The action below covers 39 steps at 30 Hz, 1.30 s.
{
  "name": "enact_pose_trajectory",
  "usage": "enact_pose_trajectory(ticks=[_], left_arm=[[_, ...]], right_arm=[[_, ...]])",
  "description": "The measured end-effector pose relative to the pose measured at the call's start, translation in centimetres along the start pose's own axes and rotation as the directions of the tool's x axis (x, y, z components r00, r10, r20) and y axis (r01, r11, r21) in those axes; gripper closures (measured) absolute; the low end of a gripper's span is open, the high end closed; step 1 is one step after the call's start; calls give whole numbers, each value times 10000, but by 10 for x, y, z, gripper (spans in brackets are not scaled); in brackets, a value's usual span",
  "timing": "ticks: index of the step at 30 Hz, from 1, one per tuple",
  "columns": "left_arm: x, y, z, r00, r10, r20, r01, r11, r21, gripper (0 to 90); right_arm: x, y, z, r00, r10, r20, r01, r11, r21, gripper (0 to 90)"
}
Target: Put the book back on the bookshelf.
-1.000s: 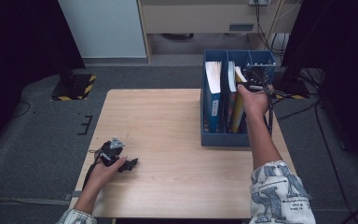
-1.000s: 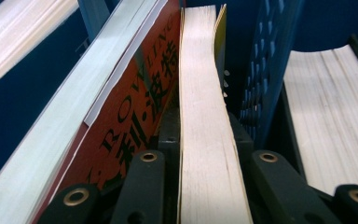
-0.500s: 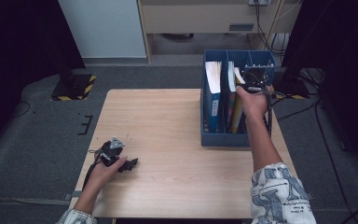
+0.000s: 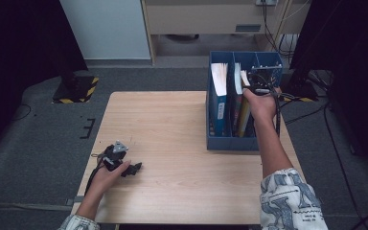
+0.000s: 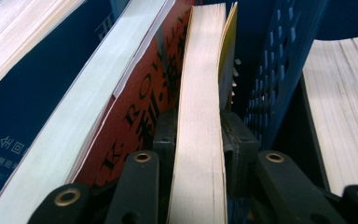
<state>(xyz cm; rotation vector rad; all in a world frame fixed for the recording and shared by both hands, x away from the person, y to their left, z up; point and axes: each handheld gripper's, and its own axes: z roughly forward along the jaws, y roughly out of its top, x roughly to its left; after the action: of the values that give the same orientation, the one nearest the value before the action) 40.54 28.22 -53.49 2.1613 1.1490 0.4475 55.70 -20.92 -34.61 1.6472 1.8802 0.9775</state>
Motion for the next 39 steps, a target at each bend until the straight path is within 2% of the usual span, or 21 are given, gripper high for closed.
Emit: enact_pose_trajectory(ticks=[6, 10, 14, 22, 31, 39], left_arm=[[0, 0, 0, 10000, 4, 2, -4, 10000, -3, 0], [0, 0, 0, 10000, 5, 6, -5, 10000, -6, 0], [0, 0, 0, 10000, 2, 7, -2, 10000, -8, 0], [0, 0, 0, 10000, 7, 9, -7, 10000, -8, 0], [0, 0, 0, 10000, 26, 23, -26, 10000, 20, 0], [0, 0, 0, 10000, 30, 24, -30, 10000, 21, 0]], right_arm=[[0, 1, -1, 10000, -28, 51, 28, 10000, 66, 737], [0, 2, -1, 9995, -88, 288, 84, 9999, 126, 748], [-1, 3, 1, 9990, -157, 421, 163, 9998, -151, 749], [-1, 6, 6, 9982, 148, 580, -108, 9977, -674, 749], [4, 8, 11, 9983, 336, 466, -301, 9969, -727, 748], [2, 8, 14, 9982, 339, 490, -305, 9972, -687, 747]])
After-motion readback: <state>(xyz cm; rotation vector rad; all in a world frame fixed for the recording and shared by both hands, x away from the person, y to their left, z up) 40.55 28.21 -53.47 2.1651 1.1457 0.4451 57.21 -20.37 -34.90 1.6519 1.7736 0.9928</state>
